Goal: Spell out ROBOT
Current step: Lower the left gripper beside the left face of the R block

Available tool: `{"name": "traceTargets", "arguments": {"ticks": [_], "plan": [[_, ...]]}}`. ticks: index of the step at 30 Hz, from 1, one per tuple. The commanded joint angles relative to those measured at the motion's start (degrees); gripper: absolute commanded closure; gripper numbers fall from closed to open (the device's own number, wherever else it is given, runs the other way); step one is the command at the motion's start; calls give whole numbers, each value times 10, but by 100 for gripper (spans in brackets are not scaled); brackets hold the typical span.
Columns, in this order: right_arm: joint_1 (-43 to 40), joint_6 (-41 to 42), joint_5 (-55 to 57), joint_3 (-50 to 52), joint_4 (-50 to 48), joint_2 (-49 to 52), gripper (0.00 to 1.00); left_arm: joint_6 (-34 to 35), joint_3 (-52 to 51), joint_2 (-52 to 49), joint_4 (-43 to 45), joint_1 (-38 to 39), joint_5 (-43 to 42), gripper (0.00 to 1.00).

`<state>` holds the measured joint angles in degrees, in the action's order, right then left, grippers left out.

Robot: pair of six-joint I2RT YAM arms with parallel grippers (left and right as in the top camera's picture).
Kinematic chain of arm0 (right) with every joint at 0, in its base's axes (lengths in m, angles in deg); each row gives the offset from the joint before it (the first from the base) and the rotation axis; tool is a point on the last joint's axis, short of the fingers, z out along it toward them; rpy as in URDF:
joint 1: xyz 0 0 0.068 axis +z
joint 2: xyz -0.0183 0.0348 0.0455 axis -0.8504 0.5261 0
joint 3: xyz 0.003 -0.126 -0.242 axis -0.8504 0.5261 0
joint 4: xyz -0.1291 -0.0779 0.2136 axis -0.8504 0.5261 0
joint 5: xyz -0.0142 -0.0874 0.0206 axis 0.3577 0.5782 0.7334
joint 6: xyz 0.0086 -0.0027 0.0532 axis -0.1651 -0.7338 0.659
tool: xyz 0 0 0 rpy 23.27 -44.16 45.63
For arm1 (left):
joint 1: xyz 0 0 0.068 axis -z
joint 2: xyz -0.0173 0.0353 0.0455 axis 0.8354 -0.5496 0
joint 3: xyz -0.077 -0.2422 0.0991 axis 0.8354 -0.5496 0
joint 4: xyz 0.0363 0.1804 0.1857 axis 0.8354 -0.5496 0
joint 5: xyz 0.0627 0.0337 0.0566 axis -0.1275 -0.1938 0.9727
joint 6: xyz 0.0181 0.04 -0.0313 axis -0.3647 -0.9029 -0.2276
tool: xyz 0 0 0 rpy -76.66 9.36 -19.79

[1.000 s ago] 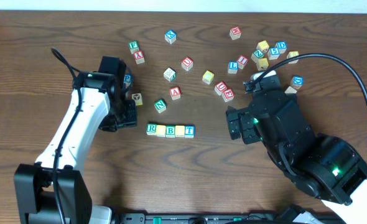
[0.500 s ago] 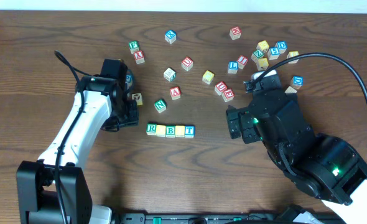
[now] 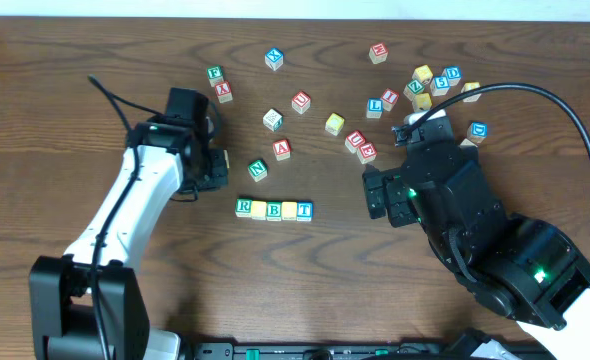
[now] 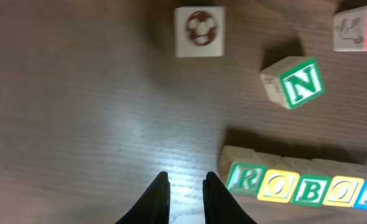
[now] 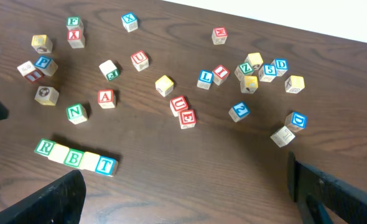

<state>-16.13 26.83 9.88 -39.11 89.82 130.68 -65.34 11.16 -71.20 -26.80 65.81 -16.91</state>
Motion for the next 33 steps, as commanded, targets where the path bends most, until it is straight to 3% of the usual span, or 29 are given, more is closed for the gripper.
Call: {"name": "traceTargets", "arguments": {"ticks": [1,9,20,33], "plan": [[0,-5,11,-10,0,-2,1,5,-3,-27,11,24,-3,81],[-1,-9,13,-10,1,-2,1,11,-3,-52,45,65,-9,81],[0,-9,13,-10,5,-2,1,10,-3,-62,49,67,7,92],[0,-9,13,-10,4,-2,1,10,-3,-83,52,67,5,92]]}}
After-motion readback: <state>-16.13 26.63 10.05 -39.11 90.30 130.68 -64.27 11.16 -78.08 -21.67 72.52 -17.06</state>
